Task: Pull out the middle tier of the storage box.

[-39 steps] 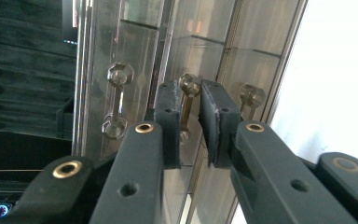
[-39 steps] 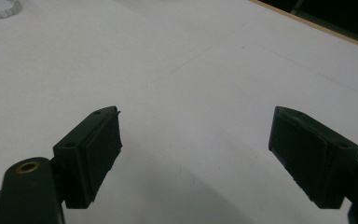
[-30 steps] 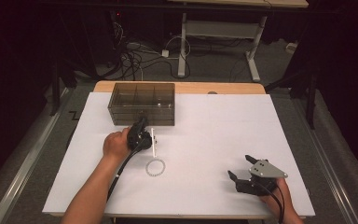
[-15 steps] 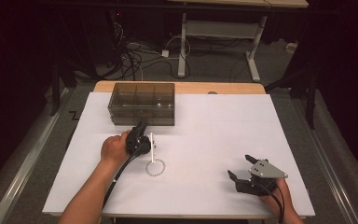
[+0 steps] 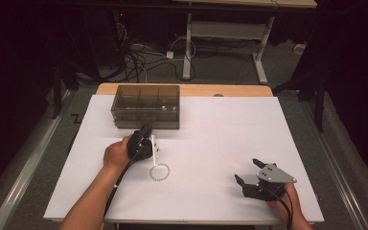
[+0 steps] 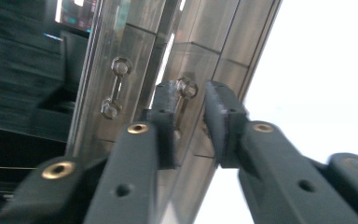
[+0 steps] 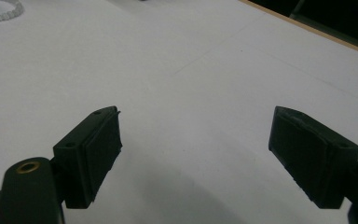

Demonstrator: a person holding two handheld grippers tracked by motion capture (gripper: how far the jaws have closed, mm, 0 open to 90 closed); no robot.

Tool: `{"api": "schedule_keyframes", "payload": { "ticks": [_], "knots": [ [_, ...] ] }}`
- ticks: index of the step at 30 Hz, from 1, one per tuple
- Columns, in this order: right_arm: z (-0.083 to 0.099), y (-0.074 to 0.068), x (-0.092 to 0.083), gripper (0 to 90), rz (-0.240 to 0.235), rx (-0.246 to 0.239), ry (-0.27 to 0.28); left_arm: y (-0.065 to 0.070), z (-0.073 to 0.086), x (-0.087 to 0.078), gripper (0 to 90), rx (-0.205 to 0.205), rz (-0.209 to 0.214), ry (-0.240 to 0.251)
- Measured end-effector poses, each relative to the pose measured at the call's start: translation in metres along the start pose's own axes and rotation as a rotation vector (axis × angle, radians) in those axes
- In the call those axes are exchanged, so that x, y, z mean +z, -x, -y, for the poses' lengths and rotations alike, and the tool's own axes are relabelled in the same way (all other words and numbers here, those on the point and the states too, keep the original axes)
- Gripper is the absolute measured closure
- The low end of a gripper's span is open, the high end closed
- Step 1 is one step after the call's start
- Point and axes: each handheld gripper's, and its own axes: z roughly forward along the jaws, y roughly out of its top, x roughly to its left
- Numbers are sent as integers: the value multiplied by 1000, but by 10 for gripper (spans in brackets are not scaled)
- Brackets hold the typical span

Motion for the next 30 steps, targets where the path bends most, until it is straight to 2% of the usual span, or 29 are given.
{"api": "schedule_keyframes", "payload": {
  "ticks": [2,4,7,8,11,14,16,18,19,23,27,30],
  "knots": [
    [0,0,0,176,0,-3,0,-5,0,-5,708,-57,38,23],
    [0,0,0,176,-1,-3,-1,-11,2,-11,708,-131,80,62],
    [0,0,1,176,-2,-2,-2,-25,6,-18,725,-259,160,101],
    [0,0,1,176,-1,0,-3,-30,8,-20,728,-315,185,115],
    [-1,-1,1,176,-1,-1,-3,-48,15,-23,796,-460,233,136],
    [-1,-2,0,176,-4,-5,-1,-65,23,-21,833,-578,267,134],
    [-1,-2,1,176,-3,-3,-2,-73,26,-18,834,-629,281,110],
    [-1,-2,1,176,-4,-4,-4,-80,29,-12,867,-655,309,88],
    [-1,-2,1,176,-5,-4,-5,-82,30,-10,867,-655,308,73],
    [-1,-2,1,176,-8,-11,-7,-88,31,1,868,-669,348,28],
    [0,-1,1,177,-7,-4,-8,-91,33,10,868,-663,353,-34],
    [0,-1,1,177,-7,-7,-7,-93,36,15,868,-684,365,-69]
  ]
}}
